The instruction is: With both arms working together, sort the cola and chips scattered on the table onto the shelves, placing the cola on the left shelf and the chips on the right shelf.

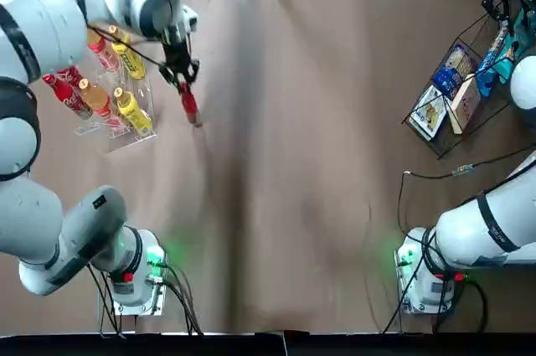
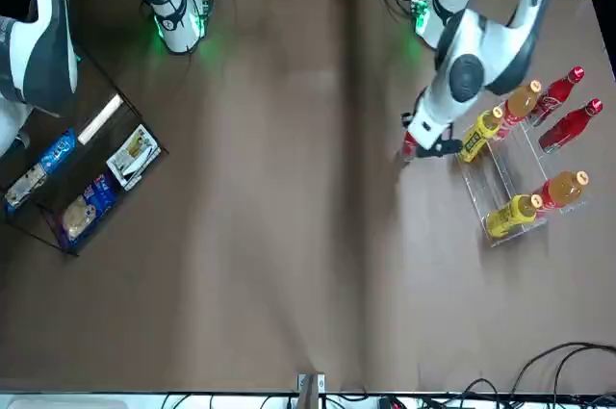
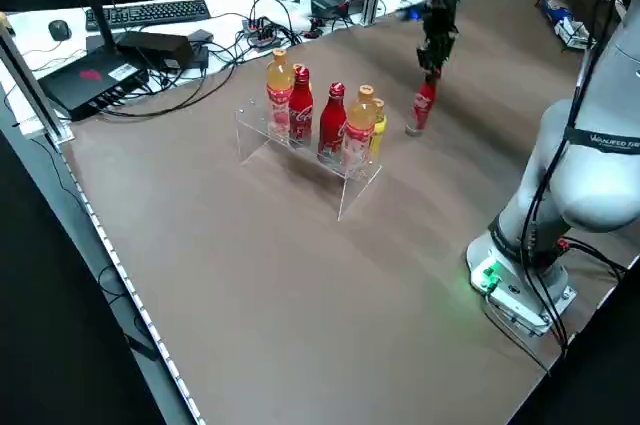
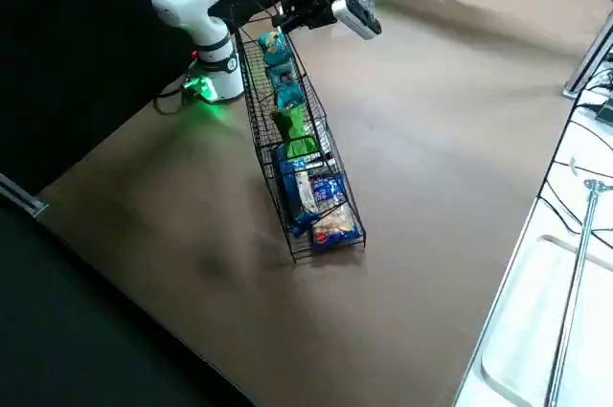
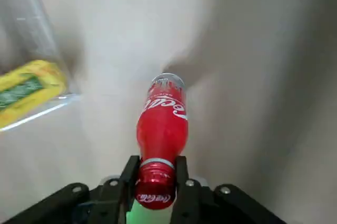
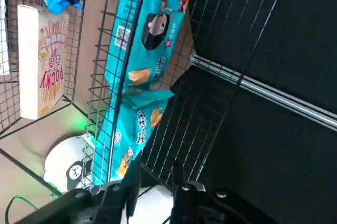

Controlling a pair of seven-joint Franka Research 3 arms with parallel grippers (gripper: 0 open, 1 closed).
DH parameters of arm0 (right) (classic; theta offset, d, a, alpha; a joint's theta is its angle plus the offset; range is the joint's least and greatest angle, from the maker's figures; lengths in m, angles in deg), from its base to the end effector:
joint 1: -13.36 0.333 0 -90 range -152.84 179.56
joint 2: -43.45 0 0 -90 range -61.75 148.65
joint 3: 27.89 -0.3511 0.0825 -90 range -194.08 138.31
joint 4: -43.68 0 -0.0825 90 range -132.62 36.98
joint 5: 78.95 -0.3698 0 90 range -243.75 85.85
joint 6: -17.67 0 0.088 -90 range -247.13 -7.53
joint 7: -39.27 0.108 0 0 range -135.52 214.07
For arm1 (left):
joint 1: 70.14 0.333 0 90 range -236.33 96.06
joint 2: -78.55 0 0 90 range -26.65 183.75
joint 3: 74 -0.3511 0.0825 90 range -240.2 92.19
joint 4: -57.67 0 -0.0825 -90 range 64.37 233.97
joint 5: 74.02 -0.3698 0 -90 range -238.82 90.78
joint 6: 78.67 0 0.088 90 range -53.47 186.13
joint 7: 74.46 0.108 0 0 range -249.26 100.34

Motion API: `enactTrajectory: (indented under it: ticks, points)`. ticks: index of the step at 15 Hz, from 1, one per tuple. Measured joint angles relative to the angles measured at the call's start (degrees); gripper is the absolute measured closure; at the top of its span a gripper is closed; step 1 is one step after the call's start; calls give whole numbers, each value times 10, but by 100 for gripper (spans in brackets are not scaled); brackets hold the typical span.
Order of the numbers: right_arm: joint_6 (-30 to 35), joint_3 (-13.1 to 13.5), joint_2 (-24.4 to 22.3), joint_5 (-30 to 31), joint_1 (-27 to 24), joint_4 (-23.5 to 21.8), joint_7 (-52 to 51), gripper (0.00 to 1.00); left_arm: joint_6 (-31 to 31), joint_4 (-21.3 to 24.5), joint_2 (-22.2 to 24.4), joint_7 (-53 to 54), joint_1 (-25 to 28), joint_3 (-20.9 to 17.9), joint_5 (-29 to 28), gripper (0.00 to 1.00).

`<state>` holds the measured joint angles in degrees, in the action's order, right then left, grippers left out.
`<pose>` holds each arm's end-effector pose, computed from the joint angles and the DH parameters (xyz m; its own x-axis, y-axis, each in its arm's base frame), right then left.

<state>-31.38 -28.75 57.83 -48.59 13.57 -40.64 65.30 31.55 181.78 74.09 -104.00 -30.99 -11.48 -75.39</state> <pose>0.5239 -0.0617 0.5599 0.6397 -0.6633 -0.3882 -0.2099 -0.6367 0.7420 0.4592 -0.1908 0.4010 0.9600 0.0969 -0.2626 0.0751 -0.9930 -0.0917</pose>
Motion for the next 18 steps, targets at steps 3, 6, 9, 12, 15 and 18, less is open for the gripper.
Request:
enactTrajectory:
  ticks: [3, 6, 9, 12, 15, 18]
  points:
    - [0, 0, 0, -20, -1, 0, 0, 69, -147, -112, 2, 71, 50, -2, -19, 68]
    - [-8, 0, -2, -66, -11, 7, 0, 71, -256, -198, 4, 181, 101, -4, -59, 68]
    - [-74, -1, -4, -130, -15, 18, 0, 71, -312, -253, 5, 274, 134, -5, -106, 68]
    - [-186, -1, -4, -230, -16, 19, 1, 69, -319, -304, 4, 428, 199, -6, -152, 68]
    - [-257, -3, -1, -282, -17, 19, 1, 60, -316, -340, -10, 482, 232, -15, -160, 68]
    - [-323, -8, 18, -292, -7, 18, 0, 44, -303, -374, -40, 488, 234, -40, -171, 68]
